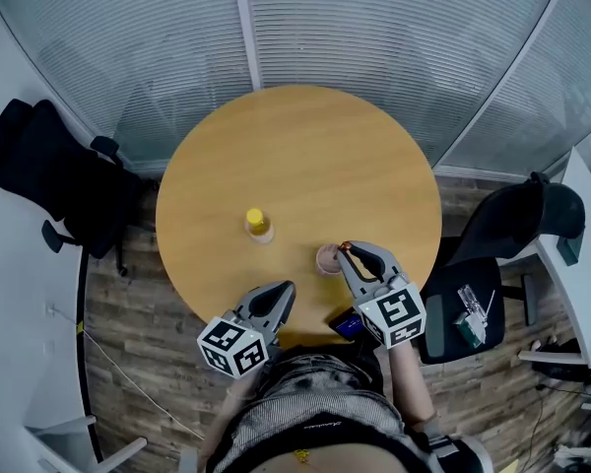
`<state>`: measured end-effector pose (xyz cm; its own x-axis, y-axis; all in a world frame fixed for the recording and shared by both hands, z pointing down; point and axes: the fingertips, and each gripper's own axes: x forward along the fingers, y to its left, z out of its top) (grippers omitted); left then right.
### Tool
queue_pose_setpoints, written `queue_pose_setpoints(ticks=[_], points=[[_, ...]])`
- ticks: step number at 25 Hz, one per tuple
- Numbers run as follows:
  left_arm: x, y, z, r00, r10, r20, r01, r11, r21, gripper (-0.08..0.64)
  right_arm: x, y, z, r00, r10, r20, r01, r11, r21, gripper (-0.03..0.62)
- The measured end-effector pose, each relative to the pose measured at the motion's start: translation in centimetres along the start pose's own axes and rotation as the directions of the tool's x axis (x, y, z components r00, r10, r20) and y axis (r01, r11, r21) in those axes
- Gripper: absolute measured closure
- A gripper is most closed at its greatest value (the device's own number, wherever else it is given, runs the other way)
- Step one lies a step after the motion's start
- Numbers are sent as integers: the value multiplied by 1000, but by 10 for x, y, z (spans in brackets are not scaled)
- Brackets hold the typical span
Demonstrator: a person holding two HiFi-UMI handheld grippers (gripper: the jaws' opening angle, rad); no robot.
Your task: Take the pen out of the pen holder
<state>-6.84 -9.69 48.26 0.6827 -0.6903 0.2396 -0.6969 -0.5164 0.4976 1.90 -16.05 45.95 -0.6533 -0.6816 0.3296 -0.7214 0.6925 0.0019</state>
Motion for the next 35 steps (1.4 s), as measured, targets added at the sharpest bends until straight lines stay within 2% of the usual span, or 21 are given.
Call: queue_pose_setpoints(ticks=[8,21,35], points=[[4,-8,3,1000,-17,-1,17,1000,17,557,-5,5,0,1000,6,6,-7,1000,23,532],[7,-20,-3,1000,-27,-4,27,1000,15,557,-7,5,0,1000,25,7,-25,1000,13,532],[5,-27,-12,1000,1,-13,-1,1000,18,557,-6,3,-8,998,55,-16,-55,998,13,534]])
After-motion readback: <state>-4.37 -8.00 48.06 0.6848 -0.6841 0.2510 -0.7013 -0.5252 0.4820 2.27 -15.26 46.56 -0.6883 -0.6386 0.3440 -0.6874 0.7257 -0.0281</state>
